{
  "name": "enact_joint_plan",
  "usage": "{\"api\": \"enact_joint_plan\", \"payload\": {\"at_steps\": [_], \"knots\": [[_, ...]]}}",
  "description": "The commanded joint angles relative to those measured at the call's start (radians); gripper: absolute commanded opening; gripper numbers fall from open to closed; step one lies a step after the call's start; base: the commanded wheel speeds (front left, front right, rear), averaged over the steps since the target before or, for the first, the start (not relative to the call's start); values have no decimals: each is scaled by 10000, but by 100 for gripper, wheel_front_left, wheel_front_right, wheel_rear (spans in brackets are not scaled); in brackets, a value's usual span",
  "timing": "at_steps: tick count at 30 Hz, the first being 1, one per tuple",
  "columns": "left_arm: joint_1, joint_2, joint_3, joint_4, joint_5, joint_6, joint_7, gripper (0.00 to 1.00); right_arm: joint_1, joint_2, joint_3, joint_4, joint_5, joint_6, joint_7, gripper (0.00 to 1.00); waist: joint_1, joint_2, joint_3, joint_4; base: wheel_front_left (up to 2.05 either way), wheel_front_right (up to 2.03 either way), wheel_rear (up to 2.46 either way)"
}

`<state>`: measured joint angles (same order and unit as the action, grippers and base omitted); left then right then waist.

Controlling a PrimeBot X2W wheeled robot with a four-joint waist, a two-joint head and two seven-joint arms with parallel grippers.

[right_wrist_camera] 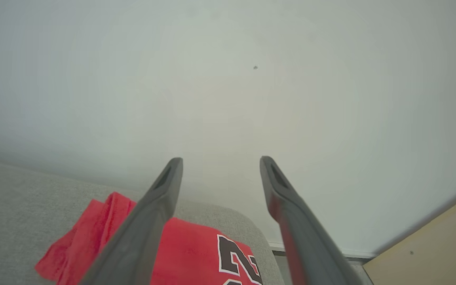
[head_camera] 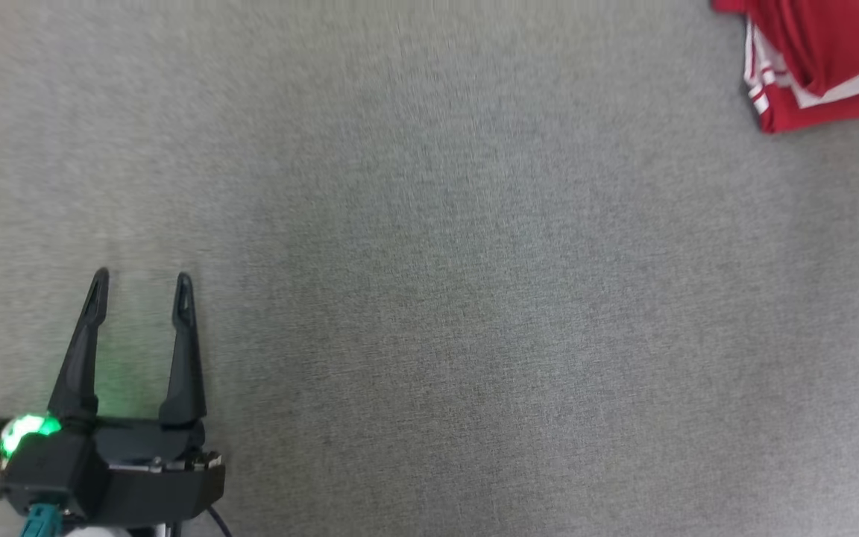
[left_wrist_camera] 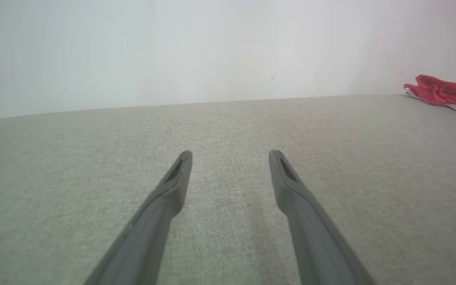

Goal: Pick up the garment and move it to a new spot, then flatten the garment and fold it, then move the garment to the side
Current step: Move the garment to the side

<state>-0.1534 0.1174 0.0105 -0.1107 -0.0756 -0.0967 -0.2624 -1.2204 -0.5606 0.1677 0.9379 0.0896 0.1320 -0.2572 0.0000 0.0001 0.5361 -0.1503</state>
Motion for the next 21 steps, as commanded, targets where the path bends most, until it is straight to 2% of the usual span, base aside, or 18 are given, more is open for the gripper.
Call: {"api": "enact_joint_plan", "payload": {"at_steps": [1, 11, 21], "knots": [[178, -62, 59, 49, -127, 41, -12, 100, 264, 121, -36, -125, 93, -19, -65, 100, 0, -1, -638, 275, 0, 0, 0], [885, -443, 507, 663, -140, 110, -12, 100, 3200, 1411, -759, -3051, 151, -19, -86, 100, 0, -1, -2293, 587, 0, 0, 0], [1455, -626, 528, 1468, -193, 163, -12, 100, 6476, 2646, -1157, -4884, 346, -19, -91, 100, 0, -1, -3652, 1089, 0, 0, 0]]}}
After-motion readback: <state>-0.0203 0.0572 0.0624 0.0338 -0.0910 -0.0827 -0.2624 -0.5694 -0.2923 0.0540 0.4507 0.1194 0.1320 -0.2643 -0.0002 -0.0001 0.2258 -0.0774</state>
